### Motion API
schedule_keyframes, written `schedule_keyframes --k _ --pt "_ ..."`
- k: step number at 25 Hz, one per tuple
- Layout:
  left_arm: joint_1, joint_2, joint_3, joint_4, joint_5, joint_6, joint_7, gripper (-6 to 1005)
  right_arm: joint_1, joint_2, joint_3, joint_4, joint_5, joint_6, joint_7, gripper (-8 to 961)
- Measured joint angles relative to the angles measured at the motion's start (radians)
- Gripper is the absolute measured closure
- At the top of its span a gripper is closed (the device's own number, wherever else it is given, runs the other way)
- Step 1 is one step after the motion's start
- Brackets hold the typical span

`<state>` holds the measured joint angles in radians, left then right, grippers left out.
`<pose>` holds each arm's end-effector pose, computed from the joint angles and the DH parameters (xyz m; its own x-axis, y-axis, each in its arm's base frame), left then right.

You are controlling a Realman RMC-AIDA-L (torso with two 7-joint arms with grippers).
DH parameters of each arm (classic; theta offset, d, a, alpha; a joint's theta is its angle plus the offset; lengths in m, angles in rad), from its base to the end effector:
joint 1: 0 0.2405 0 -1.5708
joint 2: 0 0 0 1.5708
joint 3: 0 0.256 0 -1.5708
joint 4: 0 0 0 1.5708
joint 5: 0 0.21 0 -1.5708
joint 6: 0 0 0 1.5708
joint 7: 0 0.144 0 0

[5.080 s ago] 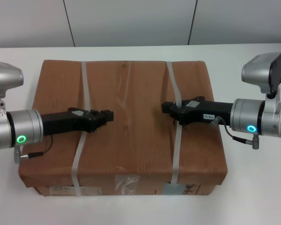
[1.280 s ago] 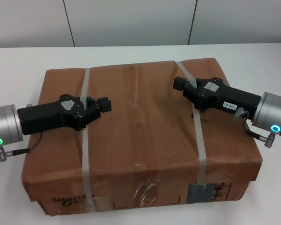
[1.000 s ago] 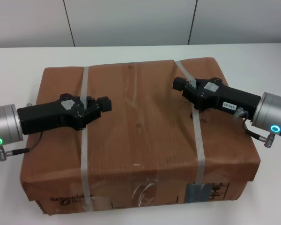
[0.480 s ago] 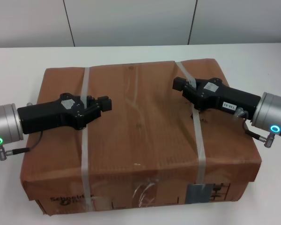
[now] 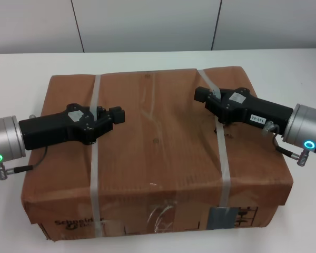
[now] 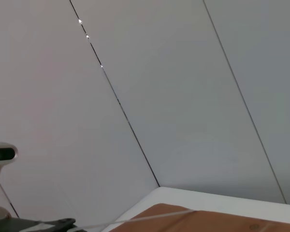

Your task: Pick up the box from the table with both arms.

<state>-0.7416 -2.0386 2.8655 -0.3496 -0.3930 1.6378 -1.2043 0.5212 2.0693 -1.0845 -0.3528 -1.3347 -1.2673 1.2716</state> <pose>-0.2633 0.3337 -0.0151 0.6658 0.4168 0.6189 0.5580 -0.8288 -0.0421 0.2584 0.3402 -0.0456 0.5640 -0.4113 -0.7161 -0.6732 -0.7312 -0.1103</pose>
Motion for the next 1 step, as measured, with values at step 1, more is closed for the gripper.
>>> schedule_keyframes --k 1 --pt "0.0 0.0 0.0 0.0 0.0 0.0 0.0 901 0.0 0.0 0.0 0.0 0.0 0.0 0.0 918"
